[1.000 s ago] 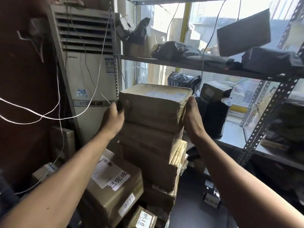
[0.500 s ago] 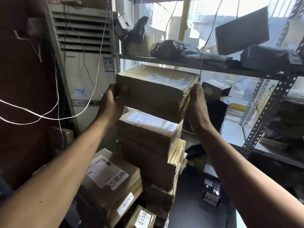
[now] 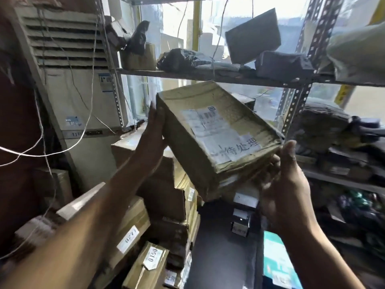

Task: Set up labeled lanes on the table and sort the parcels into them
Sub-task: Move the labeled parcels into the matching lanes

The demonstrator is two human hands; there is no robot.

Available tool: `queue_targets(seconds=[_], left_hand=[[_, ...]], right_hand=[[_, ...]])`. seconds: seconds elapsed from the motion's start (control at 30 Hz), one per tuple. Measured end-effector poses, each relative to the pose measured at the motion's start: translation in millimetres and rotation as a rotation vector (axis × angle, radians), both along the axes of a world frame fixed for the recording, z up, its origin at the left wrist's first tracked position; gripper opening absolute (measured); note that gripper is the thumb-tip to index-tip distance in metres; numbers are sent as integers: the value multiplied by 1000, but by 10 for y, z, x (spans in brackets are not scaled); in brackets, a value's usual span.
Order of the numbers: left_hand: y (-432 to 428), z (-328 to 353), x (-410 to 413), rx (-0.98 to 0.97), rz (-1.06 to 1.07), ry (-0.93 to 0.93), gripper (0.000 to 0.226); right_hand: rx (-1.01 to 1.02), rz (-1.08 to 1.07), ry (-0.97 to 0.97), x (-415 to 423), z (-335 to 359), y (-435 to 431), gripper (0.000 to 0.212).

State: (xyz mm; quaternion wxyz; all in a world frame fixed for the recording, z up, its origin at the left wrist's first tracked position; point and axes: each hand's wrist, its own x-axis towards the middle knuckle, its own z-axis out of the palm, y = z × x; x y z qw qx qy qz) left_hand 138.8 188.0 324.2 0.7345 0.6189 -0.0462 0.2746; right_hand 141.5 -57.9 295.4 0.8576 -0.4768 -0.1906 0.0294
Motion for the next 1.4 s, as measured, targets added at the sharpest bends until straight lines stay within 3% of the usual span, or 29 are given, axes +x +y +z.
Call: queue_targets(seconds=[0.03, 0.13, 0.17, 0.2, 0.3, 0.4, 0.53, 0.7, 0.8, 0.9, 1.03, 1.23, 1.37, 1.4], left_hand=[[-127, -81, 24, -27, -65, 12, 83], [-666, -213, 10, -84, -215, 64, 41], [-827, -272, 8, -83, -242, 74, 39], [-949, -350, 3, -73, -273, 96, 41], [-1271, -522, -25, 2, -376, 164, 52], [-1620, -647, -47, 66, -488, 240, 71], [-1963, -912, -49, 178, -549, 296, 63], [-2403, -1385, -321, 210, -563, 500, 99], [-2663, -1873, -857, 164, -595, 574, 86], [-2761, -2405, -1232, 93, -545, 677, 79], [-2788, -2834, -1556, 102, -547, 836, 96], [-2727, -3173, -1749, 8, -511, 1019, 74], [-2652, -3354, -1762, 46, -541, 1024, 75], [-2641, -3372, -1727, 76, -556, 1018, 79]], right_hand=[[0, -6, 44, -100, -60, -126, 37], [-61, -27, 152, -280, -160, -483, 55], [-88, -37, 186, -346, -145, -601, 68], [-91, -12, 200, -403, -173, -737, 73], [-25, 69, 289, -636, -361, -1120, 32], [-65, 109, 306, -870, -643, -1400, 63], [-61, -63, 469, -990, -947, -1693, 58], [-32, -197, 544, -1269, -1381, -1923, 49], [-76, -316, 632, -1500, -1739, -2015, 54], [-261, -400, 735, -1758, -2139, -2168, 74], [-616, -455, 751, -2014, -2287, -2249, 47], [-763, -240, 814, -2090, -2466, -2279, 45], [-847, -164, 812, -2097, -2686, -2298, 18], [-870, -154, 809, -2073, -2775, -2314, 19]])
